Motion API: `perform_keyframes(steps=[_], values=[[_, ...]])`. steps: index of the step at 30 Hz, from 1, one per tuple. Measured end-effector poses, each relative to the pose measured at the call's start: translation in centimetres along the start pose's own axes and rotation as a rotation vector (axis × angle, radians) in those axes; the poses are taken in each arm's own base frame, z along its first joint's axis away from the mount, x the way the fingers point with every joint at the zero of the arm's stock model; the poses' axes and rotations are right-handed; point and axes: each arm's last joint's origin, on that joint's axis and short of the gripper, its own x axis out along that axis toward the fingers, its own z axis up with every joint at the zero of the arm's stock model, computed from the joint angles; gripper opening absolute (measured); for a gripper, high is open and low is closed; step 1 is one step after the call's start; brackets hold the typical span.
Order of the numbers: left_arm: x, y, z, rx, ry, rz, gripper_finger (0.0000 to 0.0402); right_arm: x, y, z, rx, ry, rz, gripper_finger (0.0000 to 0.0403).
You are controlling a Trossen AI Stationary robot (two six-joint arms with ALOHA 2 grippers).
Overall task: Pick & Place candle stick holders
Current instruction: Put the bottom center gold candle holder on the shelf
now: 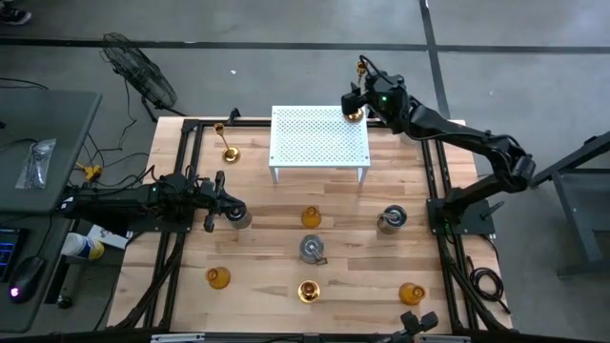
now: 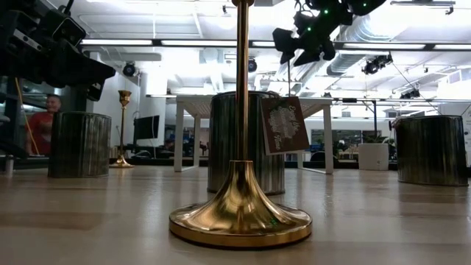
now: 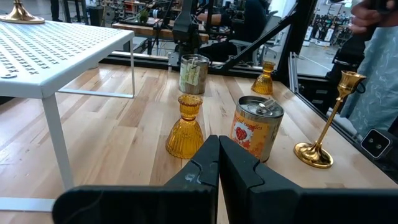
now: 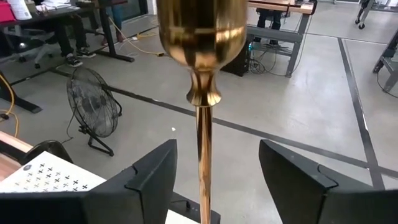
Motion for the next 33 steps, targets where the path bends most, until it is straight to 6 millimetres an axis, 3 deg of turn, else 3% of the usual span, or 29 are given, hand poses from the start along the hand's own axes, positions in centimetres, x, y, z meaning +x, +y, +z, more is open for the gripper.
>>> perform_keyframes(steps=[7, 15, 24, 33], values=[[0.0, 0.0, 0.0, 0.000, 0.000, 0.000, 0.0000, -2.5, -0.2, -0.1, -0.062, 0.087, 0.023, 0.0221], [0.0, 0.0, 0.0, 0.000, 0.000, 0.000, 0.0000, -7.6, -0.3, -0.3, -0.156, 0.203, 0.104, 0.0221], [0.0, 0.0, 0.0, 0.000, -0.001, 0.000, 0.0000, -14.5, -0.4, -1.1, -0.199, 0.362, 0.504, 0.0221], [0.0, 0.0, 0.0, 0.000, 0.000, 0.000, 0.0000, -19.8, -1.6, -6.9, -0.262, 0.370, 0.945, 0.0221]])
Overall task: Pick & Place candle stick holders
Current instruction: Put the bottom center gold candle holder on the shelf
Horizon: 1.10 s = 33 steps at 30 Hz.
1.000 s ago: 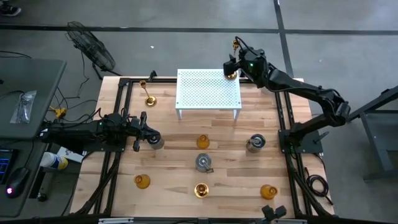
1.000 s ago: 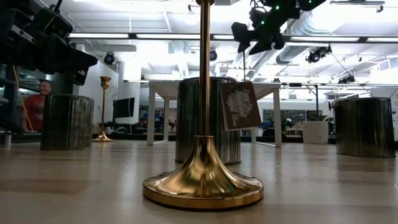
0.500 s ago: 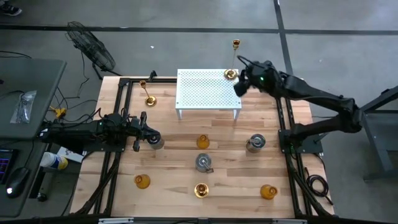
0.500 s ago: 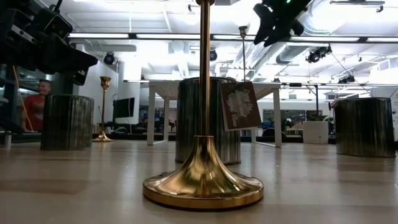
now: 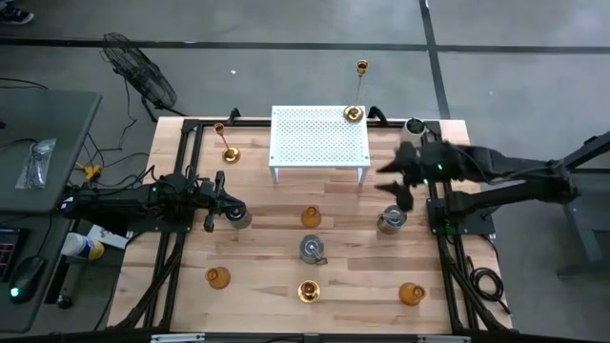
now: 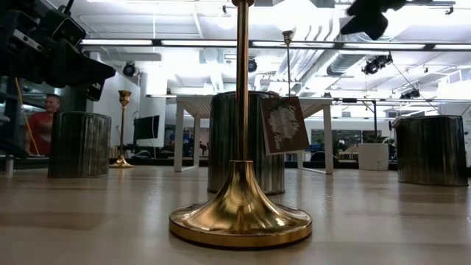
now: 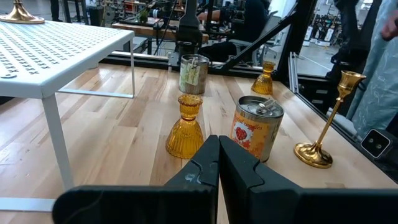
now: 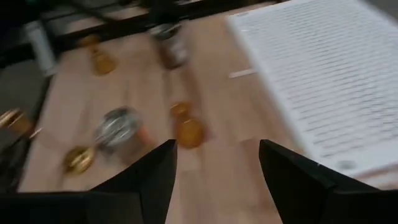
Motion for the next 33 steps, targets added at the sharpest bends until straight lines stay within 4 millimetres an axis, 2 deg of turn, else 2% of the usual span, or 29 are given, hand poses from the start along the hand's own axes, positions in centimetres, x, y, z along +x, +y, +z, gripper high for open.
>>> perform_keyframes(steps=[6, 14, 21, 26, 33], values=[[0.0, 0.0, 0.0, 0.000, 0.000, 0.000, 0.0000, 1.1, 2.1, -4.0, -0.097, 0.020, 0.165, 0.0221], [0.0, 0.0, 0.0, 0.000, 0.000, 0.000, 0.0000, 4.3, 5.4, -8.3, -0.228, -0.032, 0.354, 0.0221], [0.0, 0.0, 0.0, 0.000, 0.000, 0.000, 0.0000, 6.1, 8.8, -11.3, -0.287, -0.055, 0.341, 0.0221], [0.0, 0.0, 0.0, 0.000, 0.000, 0.000, 0.0000, 7.4, 11.5, -12.7, -0.283, -0.103, 0.307, 0.0221], [0.0, 0.0, 0.0, 0.000, 0.000, 0.000, 0.0000, 10.7, 15.3, -14.5, -0.235, -0.146, 0.278, 0.0221]])
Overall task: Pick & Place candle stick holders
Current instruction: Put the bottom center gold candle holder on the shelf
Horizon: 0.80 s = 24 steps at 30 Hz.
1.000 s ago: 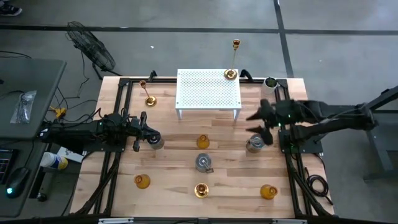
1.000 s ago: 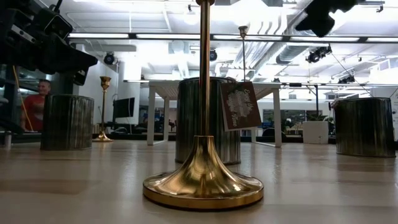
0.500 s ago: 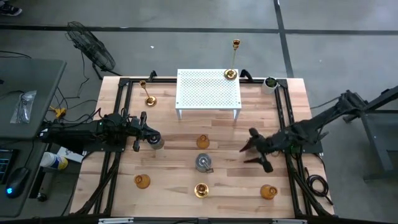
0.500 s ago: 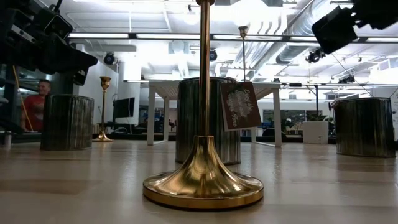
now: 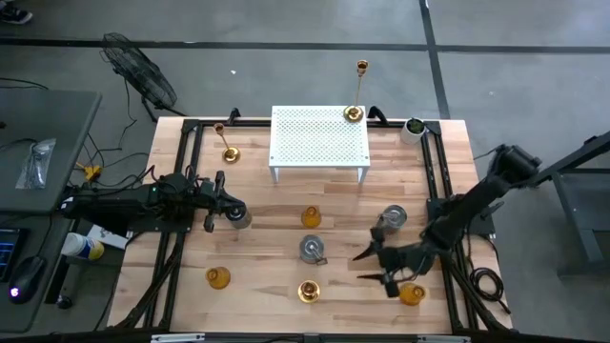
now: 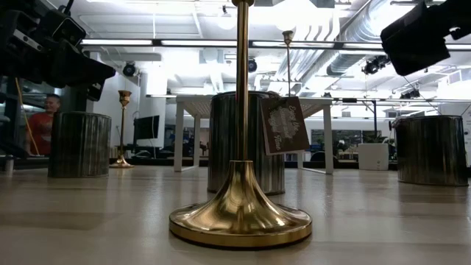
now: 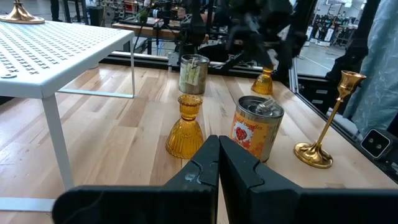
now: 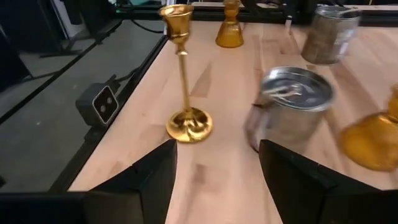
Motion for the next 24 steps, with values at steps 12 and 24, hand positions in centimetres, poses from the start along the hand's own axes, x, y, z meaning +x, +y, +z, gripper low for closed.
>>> perform_keyframes(steps=[12, 24], values=[[0.0, 0.0, 0.0, 0.000, 0.000, 0.000, 0.0000, 6.5, 4.5, -0.2, 0.026, -0.106, -0.126, 0.0221], [0.0, 0.0, 0.0, 0.000, 0.000, 0.000, 0.0000, 10.7, 6.7, -0.4, 0.039, -0.146, -0.243, 0.0221]])
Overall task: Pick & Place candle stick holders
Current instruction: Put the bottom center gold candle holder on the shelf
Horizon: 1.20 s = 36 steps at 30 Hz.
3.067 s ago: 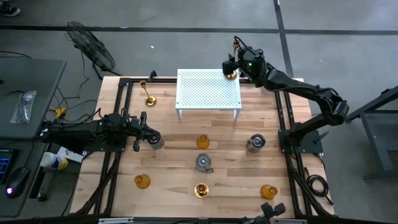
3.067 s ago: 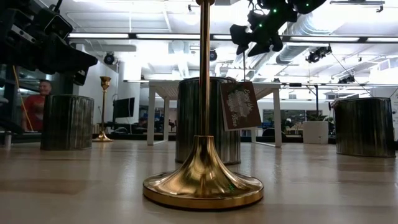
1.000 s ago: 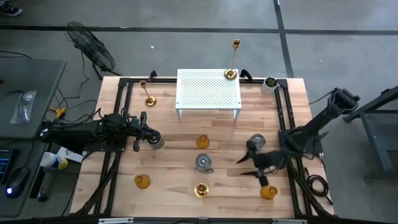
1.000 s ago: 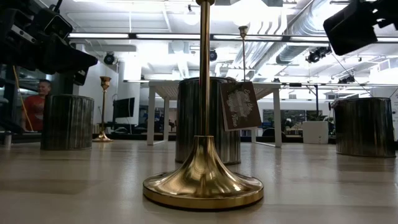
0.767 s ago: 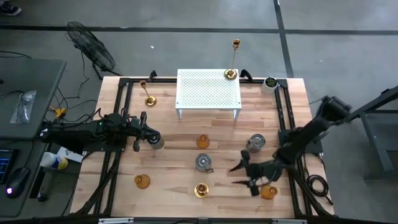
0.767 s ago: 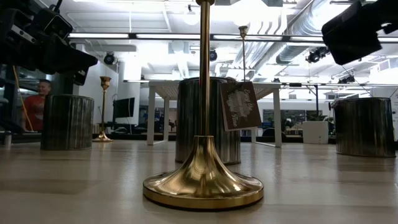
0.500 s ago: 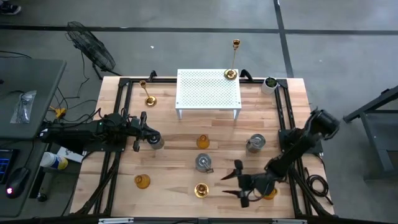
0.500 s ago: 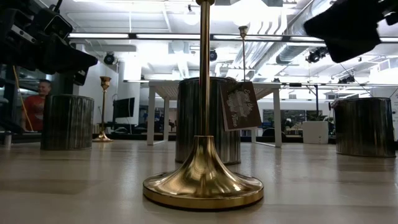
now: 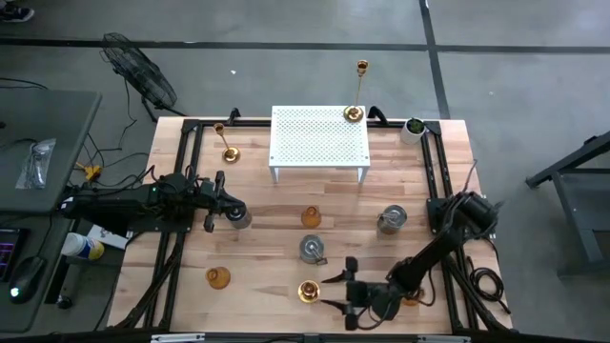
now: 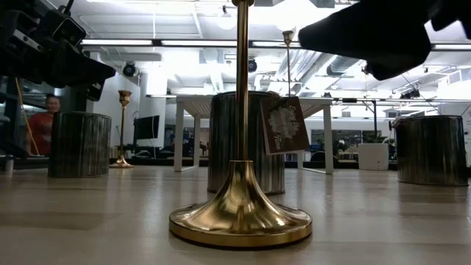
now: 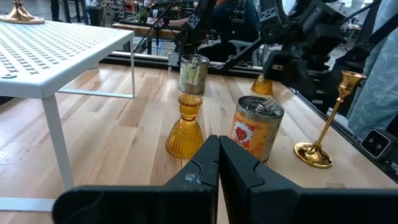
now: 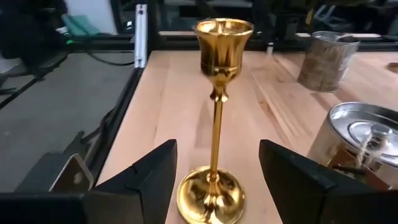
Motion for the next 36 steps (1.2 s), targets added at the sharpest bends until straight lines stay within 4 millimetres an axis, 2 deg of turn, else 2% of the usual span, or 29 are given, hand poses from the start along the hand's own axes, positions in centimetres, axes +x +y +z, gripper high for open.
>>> perform_keyframes(steps=[14, 26, 30, 36], values=[[0.0, 0.0, 0.0, 0.000, -0.001, 0.000, 0.0000, 3.1, 1.9, -0.5, 0.148, -0.073, -0.103, 0.0221], [0.0, 0.0, 0.0, 0.000, 0.000, 0.000, 0.0000, 4.6, 0.3, -0.3, 0.199, -0.054, -0.138, 0.0221], [0.0, 0.0, 0.0, 0.000, 0.000, 0.000, 0.0000, 4.6, 0.3, -0.3, 0.204, -0.052, -0.134, 0.0207], [0.0, 0.0, 0.0, 0.000, 0.000, 0.000, 0.0000, 4.6, 0.4, -0.4, 0.201, -0.040, -0.111, 0.0164]])
